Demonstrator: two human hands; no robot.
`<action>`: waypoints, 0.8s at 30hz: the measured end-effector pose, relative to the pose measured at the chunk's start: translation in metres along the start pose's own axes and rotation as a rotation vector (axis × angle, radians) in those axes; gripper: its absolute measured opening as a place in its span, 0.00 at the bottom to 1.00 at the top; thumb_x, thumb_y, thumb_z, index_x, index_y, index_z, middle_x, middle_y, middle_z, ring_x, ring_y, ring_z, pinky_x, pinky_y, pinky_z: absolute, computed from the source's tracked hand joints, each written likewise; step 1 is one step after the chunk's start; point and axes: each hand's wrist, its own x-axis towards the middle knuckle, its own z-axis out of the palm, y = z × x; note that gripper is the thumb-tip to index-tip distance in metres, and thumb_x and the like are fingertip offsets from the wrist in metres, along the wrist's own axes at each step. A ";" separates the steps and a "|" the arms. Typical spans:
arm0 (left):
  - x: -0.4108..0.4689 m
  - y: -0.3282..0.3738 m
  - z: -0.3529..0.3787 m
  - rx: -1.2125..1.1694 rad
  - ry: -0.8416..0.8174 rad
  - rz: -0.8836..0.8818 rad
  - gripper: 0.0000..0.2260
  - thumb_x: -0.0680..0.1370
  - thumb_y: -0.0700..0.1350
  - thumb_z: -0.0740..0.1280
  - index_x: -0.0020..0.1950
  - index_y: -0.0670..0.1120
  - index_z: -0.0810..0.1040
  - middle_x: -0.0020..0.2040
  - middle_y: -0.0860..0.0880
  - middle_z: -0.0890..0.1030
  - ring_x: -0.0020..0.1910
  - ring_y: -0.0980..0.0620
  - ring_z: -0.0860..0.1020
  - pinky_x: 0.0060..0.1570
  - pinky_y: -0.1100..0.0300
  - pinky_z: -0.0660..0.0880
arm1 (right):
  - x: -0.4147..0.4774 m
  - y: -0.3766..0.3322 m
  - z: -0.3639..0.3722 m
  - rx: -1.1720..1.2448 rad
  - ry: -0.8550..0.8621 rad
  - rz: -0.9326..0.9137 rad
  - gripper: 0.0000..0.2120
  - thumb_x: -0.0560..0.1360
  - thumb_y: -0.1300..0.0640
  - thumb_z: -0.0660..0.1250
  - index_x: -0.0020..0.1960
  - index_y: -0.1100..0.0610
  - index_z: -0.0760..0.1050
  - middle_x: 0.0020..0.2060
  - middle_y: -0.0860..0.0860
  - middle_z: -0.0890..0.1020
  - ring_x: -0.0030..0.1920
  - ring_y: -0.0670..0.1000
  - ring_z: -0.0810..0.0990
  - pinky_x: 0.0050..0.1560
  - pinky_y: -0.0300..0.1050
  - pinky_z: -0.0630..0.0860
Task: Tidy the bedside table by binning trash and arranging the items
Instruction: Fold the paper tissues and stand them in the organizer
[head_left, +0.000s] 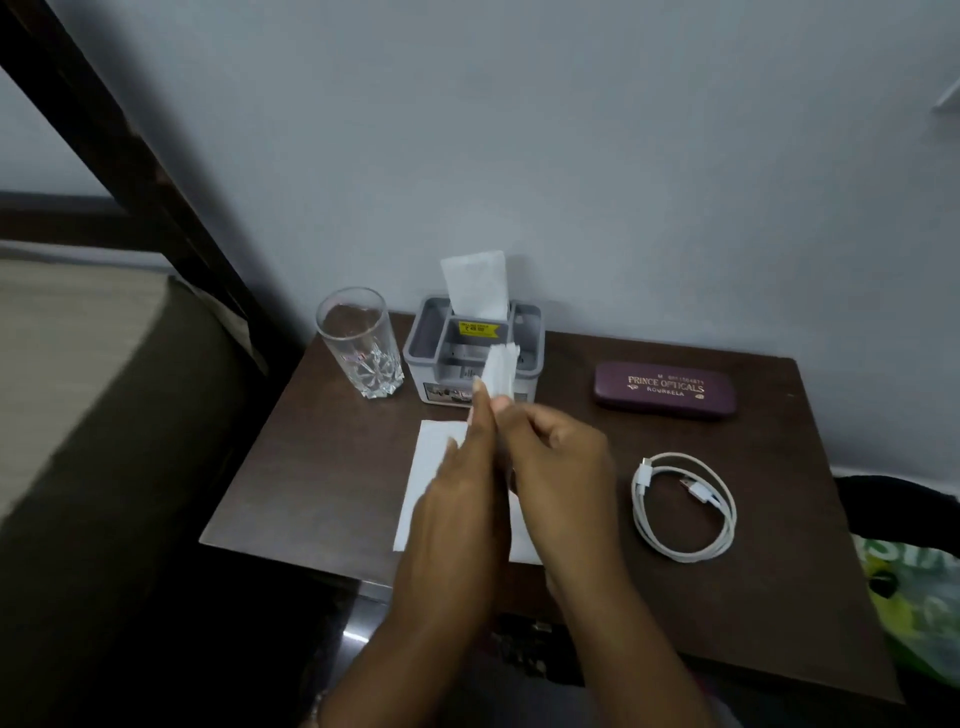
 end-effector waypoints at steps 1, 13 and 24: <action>0.001 -0.001 0.000 0.010 -0.001 0.039 0.29 0.81 0.49 0.52 0.69 0.70 0.36 0.54 0.51 0.79 0.60 0.48 0.76 0.56 0.51 0.75 | 0.002 -0.001 0.000 0.007 0.006 0.003 0.11 0.75 0.52 0.67 0.37 0.55 0.81 0.30 0.48 0.83 0.31 0.44 0.81 0.35 0.43 0.78; 0.104 -0.020 -0.055 -0.742 -0.134 -0.085 0.10 0.77 0.47 0.65 0.56 0.46 0.77 0.52 0.49 0.84 0.50 0.52 0.82 0.48 0.57 0.79 | 0.061 -0.023 -0.004 0.049 -0.166 0.009 0.06 0.76 0.56 0.65 0.50 0.56 0.78 0.46 0.53 0.85 0.47 0.52 0.84 0.52 0.56 0.80; 0.167 -0.027 -0.056 -0.742 0.012 0.091 0.03 0.77 0.41 0.65 0.47 0.46 0.79 0.46 0.50 0.83 0.49 0.52 0.80 0.53 0.56 0.78 | 0.125 -0.005 0.021 -0.642 -0.105 -0.249 0.13 0.72 0.51 0.68 0.53 0.58 0.78 0.47 0.55 0.84 0.45 0.57 0.82 0.47 0.56 0.79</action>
